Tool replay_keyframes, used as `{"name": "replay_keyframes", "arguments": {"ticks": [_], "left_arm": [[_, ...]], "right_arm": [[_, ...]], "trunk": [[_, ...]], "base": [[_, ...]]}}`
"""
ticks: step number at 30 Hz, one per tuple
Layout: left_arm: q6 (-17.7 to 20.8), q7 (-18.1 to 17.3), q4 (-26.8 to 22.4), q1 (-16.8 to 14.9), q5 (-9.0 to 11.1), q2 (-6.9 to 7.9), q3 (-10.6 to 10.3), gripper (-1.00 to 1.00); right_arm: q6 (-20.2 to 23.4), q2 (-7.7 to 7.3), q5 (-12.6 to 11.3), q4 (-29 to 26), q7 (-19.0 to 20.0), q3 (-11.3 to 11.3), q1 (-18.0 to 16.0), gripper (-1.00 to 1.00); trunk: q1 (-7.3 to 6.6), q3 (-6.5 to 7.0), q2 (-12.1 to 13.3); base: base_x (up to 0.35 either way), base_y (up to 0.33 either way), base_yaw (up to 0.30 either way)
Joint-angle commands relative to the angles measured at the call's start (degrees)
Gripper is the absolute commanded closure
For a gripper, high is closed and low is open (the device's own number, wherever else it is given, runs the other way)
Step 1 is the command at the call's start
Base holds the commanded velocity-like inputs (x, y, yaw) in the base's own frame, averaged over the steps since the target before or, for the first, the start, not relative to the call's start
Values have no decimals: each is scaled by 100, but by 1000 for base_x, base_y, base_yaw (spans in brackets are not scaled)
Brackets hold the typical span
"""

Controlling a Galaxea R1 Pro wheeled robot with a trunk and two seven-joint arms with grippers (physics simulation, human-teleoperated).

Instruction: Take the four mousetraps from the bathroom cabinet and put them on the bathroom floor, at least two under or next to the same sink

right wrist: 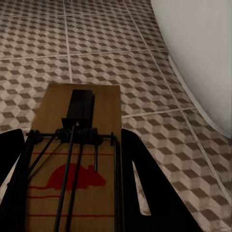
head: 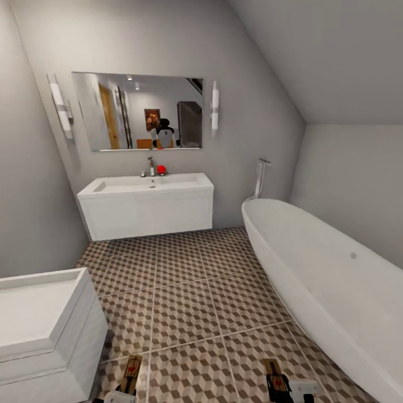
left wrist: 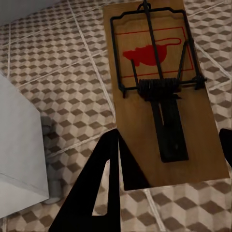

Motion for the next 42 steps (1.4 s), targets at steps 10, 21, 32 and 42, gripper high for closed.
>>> {"name": "replay_keyframes", "arguments": {"ticks": [10,21,32,42], "left_arm": [[-30,16,20,-9,31,-2,-49,100],[-30,16,20,-7,31,0,-49,100],[-30,16,20,-9,31,-2,-49,100],[-30,16,20,-9,31,-2,-49,100]], "right_arm": [[-17,-6,-44,4,-31,49,-4,100],[-17,-6,-44,4,-32,49,-4,100],[-17,-6,-44,4,-32,49,-4,100],[-17,-6,-44,4,-32,49,-4,100]], "trunk": [[3,-6,-3],[3,-6,-3],[3,-6,-3],[3,-6,-3]], "base": [[328,-77,0],[328,-3,0],[328,0,0],[328,0,14]]}}
